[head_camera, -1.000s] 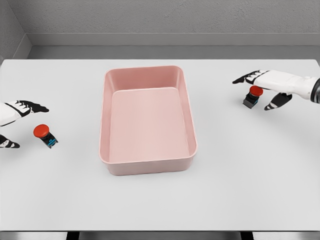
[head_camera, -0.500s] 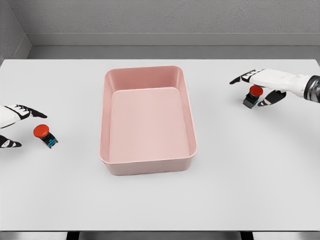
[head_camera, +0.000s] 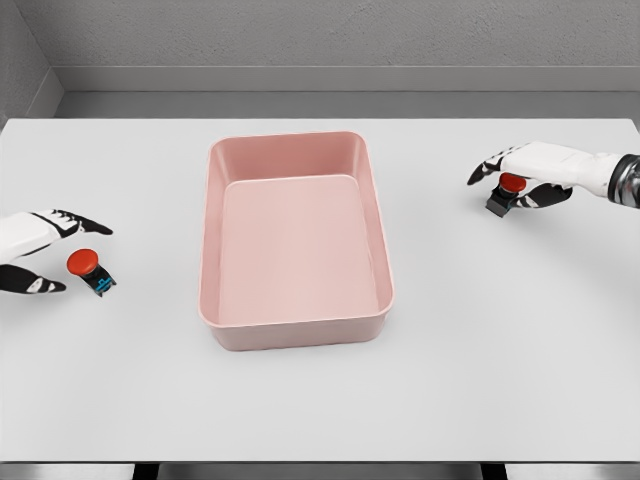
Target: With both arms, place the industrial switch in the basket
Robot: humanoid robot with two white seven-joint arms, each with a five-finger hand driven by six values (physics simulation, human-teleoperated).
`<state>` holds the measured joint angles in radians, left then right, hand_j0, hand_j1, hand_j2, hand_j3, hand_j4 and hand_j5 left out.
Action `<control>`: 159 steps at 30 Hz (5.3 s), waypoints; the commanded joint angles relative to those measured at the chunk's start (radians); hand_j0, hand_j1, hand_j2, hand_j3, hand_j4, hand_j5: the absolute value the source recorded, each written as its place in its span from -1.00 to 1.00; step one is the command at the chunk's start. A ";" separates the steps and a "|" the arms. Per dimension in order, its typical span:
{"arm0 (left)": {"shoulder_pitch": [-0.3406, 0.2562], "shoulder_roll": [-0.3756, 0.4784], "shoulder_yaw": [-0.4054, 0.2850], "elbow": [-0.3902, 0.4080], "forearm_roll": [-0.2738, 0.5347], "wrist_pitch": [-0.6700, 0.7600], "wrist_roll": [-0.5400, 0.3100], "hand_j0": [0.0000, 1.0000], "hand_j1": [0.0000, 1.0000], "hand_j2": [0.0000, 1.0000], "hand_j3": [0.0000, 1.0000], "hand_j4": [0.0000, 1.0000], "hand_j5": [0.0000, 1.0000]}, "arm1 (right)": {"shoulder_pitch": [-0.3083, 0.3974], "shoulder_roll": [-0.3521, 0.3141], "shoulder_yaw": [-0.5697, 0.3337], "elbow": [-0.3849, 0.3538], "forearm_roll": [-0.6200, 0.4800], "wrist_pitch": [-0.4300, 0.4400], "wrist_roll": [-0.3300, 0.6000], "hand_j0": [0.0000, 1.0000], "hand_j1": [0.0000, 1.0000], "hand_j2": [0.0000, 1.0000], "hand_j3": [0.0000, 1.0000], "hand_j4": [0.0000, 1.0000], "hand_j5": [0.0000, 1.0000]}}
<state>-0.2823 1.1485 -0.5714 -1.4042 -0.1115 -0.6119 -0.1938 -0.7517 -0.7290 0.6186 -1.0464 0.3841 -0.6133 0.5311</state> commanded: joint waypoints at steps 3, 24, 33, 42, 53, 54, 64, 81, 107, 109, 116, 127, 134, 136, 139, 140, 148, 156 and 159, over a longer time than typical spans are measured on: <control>0.000 -0.016 -0.002 -0.006 0.006 0.001 -0.003 0.78 0.78 0.78 0.78 0.78 0.78 | 0.000 -0.001 0.000 0.000 0.002 0.002 0.000 0.36 0.36 0.36 0.36 0.36 0.36; 0.009 -0.036 -0.005 -0.024 -0.007 0.001 -0.024 0.54 0.54 0.54 0.54 0.54 0.54 | -0.002 0.000 0.007 0.042 0.053 0.002 -0.002 0.33 0.33 0.33 0.33 0.33 0.33; 0.012 -0.030 0.001 -0.015 -0.004 0.001 -0.024 0.51 0.51 0.51 0.51 0.51 0.51 | -0.003 0.002 0.007 0.055 0.093 0.002 -0.006 0.29 0.29 0.29 0.29 0.29 0.29; 0.014 -0.024 0.004 -0.012 -0.004 0.001 -0.024 0.24 0.24 0.24 0.24 0.24 0.24 | -0.005 0.002 0.004 0.054 0.093 0.002 -0.011 -0.08 -0.08 -0.08 -0.08 -0.08 -0.08; 0.011 -0.024 0.002 -0.018 -0.004 0.001 -0.024 -0.03 -0.03 -0.03 -0.03 -0.03 -0.03 | -0.009 -0.003 -0.002 0.045 0.091 0.002 -0.010 -0.09 -0.09 -0.09 -0.09 -0.09 -0.09; 0.011 -0.026 0.002 -0.018 -0.004 0.001 -0.024 -0.02 -0.02 -0.02 -0.02 -0.02 -0.02 | -0.009 -0.003 -0.004 0.043 0.091 0.002 -0.010 -0.08 -0.08 -0.08 -0.08 -0.08 -0.08; -0.011 -0.006 0.004 -0.042 0.010 0.001 -0.021 -0.02 -0.02 -0.02 -0.02 -0.02 -0.02 | -0.028 -0.013 -0.005 -0.006 0.091 0.002 -0.005 -0.08 -0.08 -0.08 -0.08 -0.08 -0.08; -0.069 -0.003 0.005 -0.090 0.049 0.001 -0.021 -0.02 -0.02 -0.02 -0.02 -0.02 -0.02 | -0.029 -0.105 -0.005 -0.185 0.093 0.002 0.000 -0.09 -0.09 -0.09 -0.09 -0.09 -0.09; -0.179 -0.013 0.004 -0.203 0.088 0.001 -0.018 -0.01 -0.01 -0.01 -0.01 -0.01 -0.01 | -0.026 -0.171 -0.007 -0.527 0.091 0.002 0.024 -0.09 -0.09 -0.09 -0.09 -0.09 -0.09; -0.183 -0.030 0.004 -0.216 0.088 0.001 -0.019 -0.01 -0.01 -0.01 -0.01 -0.01 -0.01 | -0.028 -0.171 -0.007 -0.555 0.091 0.002 0.024 -0.10 -0.10 -0.10 -0.10 -0.10 -0.10; -0.193 -0.084 0.001 -0.277 0.087 0.001 -0.021 -0.01 -0.01 -0.01 -0.01 -0.01 -0.01 | -0.032 -0.170 -0.010 -0.618 0.091 0.002 0.040 -0.13 -0.13 -0.13 -0.13 -0.13 -0.13; -0.206 -0.127 -0.001 -0.363 0.081 0.001 -0.023 -0.01 -0.01 -0.01 -0.01 -0.01 -0.01 | -0.055 -0.148 -0.007 -0.664 0.088 0.002 0.040 -0.13 -0.13 -0.13 -0.13 -0.13 -0.13; -0.225 -0.184 -0.007 -0.381 0.076 0.001 -0.023 0.00 0.00 0.00 0.00 0.00 0.00 | -0.067 -0.121 -0.005 -0.666 0.091 0.002 0.040 -0.14 -0.14 -0.14 -0.14 -0.14 -0.14; -0.236 -0.205 -0.015 -0.383 0.075 0.001 -0.024 0.00 0.00 0.00 0.00 0.00 0.00 | -0.067 -0.107 -0.005 -0.666 0.091 0.002 0.046 -0.14 -0.14 -0.14 -0.14 -0.14 -0.14; -0.247 -0.231 -0.019 -0.395 0.072 0.001 -0.035 0.00 0.00 0.00 0.00 0.00 0.00 | -0.069 -0.087 -0.002 -0.664 0.093 0.002 0.047 -0.14 -0.14 -0.14 -0.14 -0.14 -0.14; -0.259 -0.239 -0.031 -0.395 0.065 0.001 -0.035 0.01 0.01 0.01 0.01 0.01 0.01 | -0.069 -0.081 -0.002 -0.664 0.105 0.002 0.050 -0.15 -0.15 -0.15 -0.15 -0.15 -0.15; -0.295 -0.277 -0.048 -0.395 0.049 0.001 -0.032 1.00 1.00 1.00 1.00 1.00 1.00 | -0.081 -0.055 0.003 -0.666 0.107 0.002 0.061 -0.15 -0.15 -0.15 -0.15 -0.15 -0.15; -0.374 -0.355 -0.085 -0.395 0.044 0.001 -0.035 1.00 1.00 1.00 1.00 1.00 1.00 | -0.083 -0.044 0.003 -0.666 0.107 0.002 0.061 -0.15 -0.15 -0.15 -0.15 -0.15 -0.15; -0.383 -0.363 -0.088 -0.397 0.038 0.001 -0.035 1.00 1.00 1.00 1.00 1.00 1.00 | -0.083 -0.044 0.003 -0.666 0.107 0.002 0.061 -0.15 -0.15 -0.15 -0.15 -0.15 -0.15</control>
<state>-0.6657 0.7961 -0.6542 -1.8005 -0.0780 -0.6121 -0.2288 -0.8345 -0.7742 0.6224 -1.7119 0.4910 -0.6133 0.5940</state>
